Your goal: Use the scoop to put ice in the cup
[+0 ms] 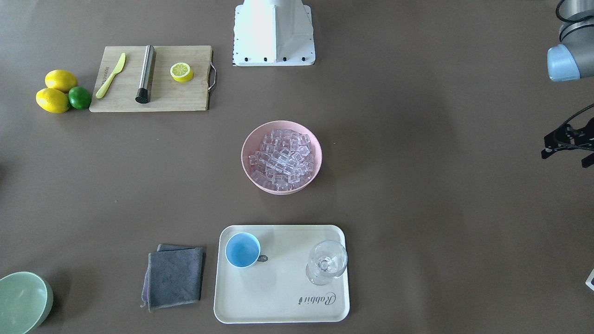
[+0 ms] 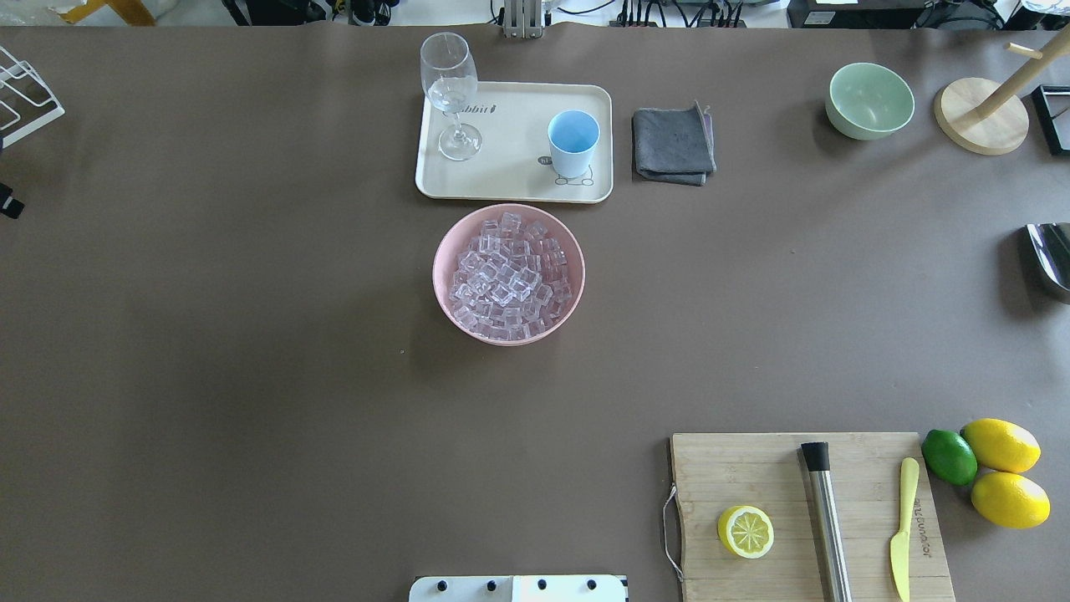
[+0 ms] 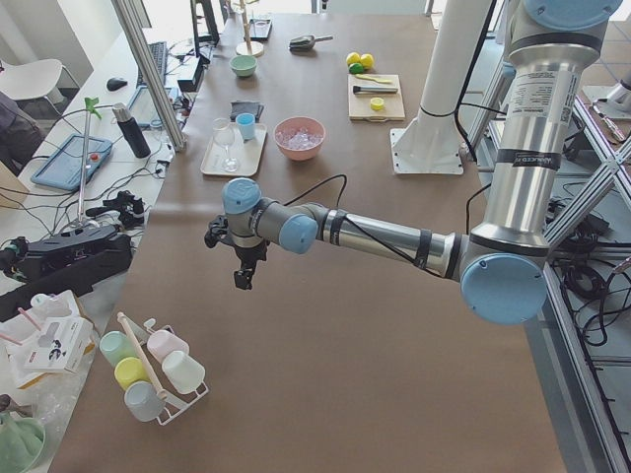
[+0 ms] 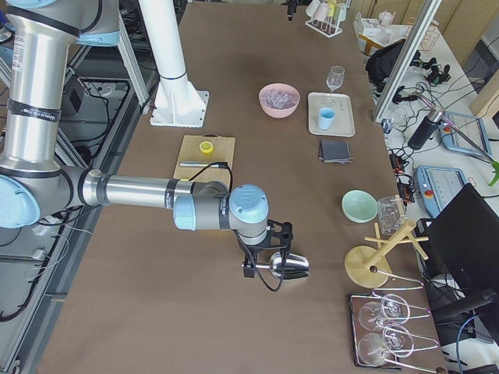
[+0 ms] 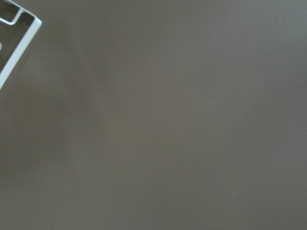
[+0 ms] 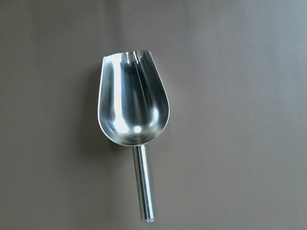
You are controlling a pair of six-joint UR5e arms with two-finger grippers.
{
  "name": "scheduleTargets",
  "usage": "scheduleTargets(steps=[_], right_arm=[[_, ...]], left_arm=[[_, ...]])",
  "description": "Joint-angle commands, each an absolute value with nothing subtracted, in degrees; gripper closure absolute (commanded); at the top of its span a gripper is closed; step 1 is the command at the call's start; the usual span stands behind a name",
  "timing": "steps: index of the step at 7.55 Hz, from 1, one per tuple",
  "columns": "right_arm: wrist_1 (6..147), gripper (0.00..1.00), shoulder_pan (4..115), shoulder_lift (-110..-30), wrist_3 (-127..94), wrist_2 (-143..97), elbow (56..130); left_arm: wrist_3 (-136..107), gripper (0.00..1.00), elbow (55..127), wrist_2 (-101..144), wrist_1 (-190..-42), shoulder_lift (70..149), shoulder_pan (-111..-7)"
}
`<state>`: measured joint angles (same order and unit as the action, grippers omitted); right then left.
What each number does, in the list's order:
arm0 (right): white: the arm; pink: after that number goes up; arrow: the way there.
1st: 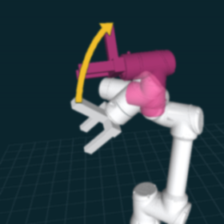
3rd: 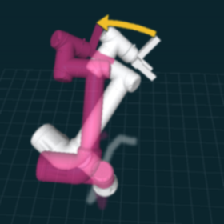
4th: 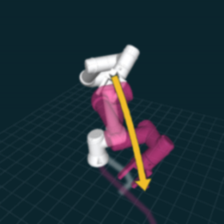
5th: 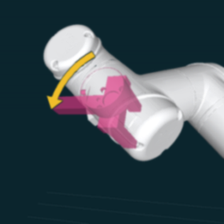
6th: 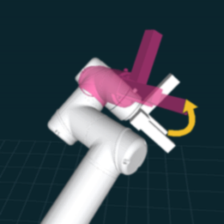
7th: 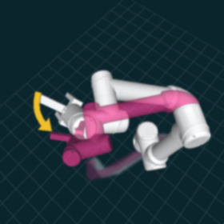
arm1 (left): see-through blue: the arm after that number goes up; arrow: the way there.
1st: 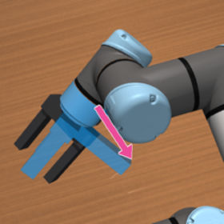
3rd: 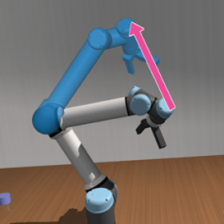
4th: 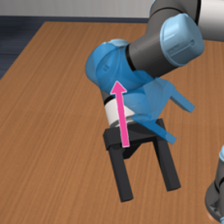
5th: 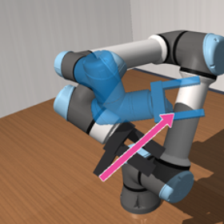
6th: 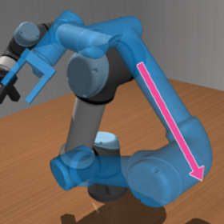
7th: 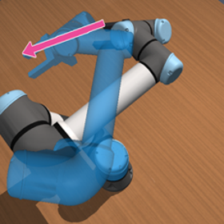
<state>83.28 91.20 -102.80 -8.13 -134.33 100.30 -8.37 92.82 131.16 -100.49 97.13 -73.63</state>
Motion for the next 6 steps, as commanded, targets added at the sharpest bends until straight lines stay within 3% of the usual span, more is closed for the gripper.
scheduleTargets(steps=[1,4,6], right_arm=[[51.6,0.00,88.6,-106.6,-25.0,-134.0,88.6],[35.6,0.00,79.7,-108.4,-39.4,-127.9,84.9],[30.5,0.00,74.1,-108.8,-46.4,-123.9,84.8]], left_arm=[[-8.3,0.01,94.7,127.0,-100.6,98.3,-66.3],[7.4,0.01,95.6,119.0,-100.5,100.3,-61.0],[7.6,0.01,95.6,116.7,-112.3,100.2,-59.9]])
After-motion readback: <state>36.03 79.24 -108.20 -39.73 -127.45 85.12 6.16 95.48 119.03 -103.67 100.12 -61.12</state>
